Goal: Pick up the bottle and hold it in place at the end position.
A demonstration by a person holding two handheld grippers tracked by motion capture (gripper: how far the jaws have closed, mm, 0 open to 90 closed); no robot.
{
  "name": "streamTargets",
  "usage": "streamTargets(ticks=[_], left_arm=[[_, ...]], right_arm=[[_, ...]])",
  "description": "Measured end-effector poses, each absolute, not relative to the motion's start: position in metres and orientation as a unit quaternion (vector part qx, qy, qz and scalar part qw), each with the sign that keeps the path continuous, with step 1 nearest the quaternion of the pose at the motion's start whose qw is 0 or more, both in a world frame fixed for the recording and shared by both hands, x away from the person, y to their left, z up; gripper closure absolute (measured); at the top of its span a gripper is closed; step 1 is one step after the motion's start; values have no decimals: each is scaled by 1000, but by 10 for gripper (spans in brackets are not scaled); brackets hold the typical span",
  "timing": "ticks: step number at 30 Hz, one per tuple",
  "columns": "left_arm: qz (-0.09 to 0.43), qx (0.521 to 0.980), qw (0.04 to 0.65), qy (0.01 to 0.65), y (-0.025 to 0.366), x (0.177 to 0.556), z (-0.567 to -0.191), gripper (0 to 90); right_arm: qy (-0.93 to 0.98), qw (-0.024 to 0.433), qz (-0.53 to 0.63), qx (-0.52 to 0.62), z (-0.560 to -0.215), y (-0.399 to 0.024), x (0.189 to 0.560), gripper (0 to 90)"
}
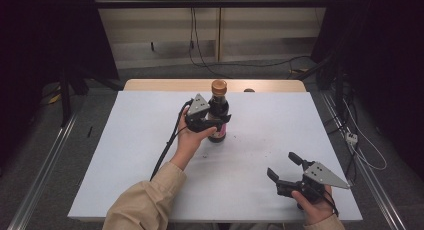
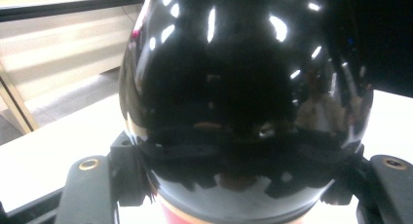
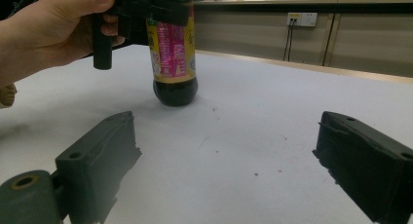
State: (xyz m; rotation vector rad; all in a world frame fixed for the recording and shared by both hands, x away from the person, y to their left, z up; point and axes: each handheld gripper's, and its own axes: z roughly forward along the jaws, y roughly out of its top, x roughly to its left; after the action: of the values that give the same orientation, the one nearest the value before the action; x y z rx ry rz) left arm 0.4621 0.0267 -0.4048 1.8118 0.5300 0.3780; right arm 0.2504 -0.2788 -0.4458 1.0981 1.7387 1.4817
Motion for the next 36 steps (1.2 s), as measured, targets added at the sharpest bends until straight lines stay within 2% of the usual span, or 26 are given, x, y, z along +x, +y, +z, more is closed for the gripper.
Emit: streamTargets(ticks=[14,36], left_arm=[[154,768,585,211,34,464,-411,299],[148,766,588,213,36,463,-413,298]], right_arm=[[662,297,554,408,-446,-278,252,72],[688,261,547,400,-439,-261,274,58]])
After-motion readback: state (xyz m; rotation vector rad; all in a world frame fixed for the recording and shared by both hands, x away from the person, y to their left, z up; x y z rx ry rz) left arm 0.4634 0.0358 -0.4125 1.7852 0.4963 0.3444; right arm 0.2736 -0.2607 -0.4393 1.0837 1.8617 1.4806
